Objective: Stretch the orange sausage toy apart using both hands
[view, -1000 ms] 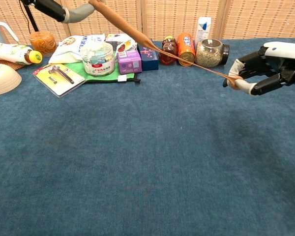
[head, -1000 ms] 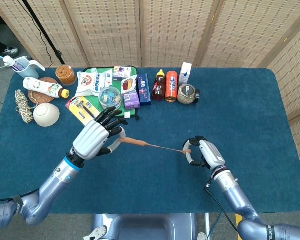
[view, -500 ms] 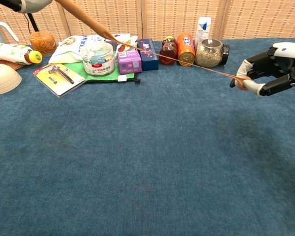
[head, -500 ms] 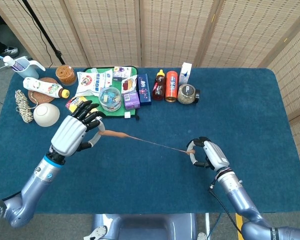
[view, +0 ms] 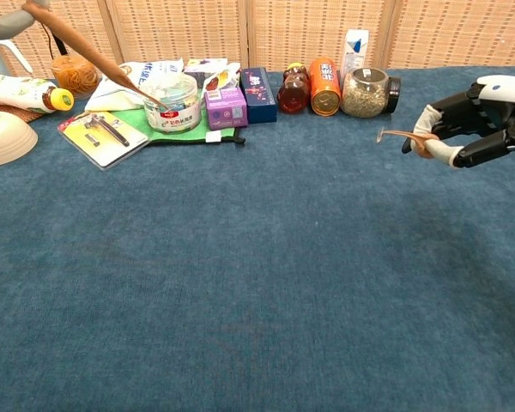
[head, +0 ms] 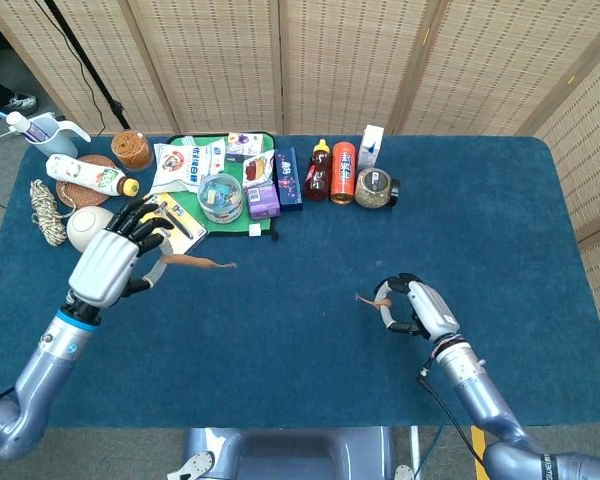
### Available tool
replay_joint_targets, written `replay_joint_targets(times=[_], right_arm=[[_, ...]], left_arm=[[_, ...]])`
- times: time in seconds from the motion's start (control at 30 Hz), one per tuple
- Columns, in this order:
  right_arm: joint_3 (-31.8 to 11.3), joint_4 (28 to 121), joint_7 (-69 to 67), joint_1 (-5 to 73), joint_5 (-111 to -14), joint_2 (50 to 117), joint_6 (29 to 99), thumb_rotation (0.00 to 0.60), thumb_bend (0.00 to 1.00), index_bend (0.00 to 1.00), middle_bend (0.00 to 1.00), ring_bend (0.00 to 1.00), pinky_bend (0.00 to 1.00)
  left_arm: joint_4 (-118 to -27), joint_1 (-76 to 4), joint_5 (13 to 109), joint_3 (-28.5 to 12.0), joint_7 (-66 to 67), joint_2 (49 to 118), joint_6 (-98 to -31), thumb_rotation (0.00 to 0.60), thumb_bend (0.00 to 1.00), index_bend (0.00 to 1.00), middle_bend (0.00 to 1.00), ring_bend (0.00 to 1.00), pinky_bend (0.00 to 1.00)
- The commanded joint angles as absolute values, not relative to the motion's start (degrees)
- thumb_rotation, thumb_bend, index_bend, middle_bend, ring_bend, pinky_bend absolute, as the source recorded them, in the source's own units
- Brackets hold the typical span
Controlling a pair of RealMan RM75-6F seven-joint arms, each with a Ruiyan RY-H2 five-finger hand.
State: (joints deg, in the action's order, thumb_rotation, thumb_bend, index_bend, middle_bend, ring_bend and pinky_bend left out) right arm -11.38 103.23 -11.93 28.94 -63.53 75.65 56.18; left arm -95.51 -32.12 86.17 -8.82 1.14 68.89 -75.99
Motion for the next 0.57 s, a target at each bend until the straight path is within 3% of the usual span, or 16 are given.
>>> replay_joint_targets(times=[0.03, 0.57], right_arm=[[-11.36, 103.17, -12.02, 28.84, -63.55, 75.67, 56.19, 0.6, 0.57, 0.73, 0.36, 0.29, 0.1], [-11.43, 103.06, -11.88, 28.65, -63.65, 75.77, 56.13, 0.6, 0.57, 0.73, 0.36, 0.29, 0.09]], left_arm=[[-94.21, -31.25, 85.15, -8.8, 0.88, 68.27, -76.06, 0.6, 0.4, 0.87, 0.34, 0.14, 0.1], [-93.92, -29.8, 85.32, -9.2, -4.3, 68.36, -76.59, 0.6, 0.4, 0.84, 0.33, 0.14, 0.1]])
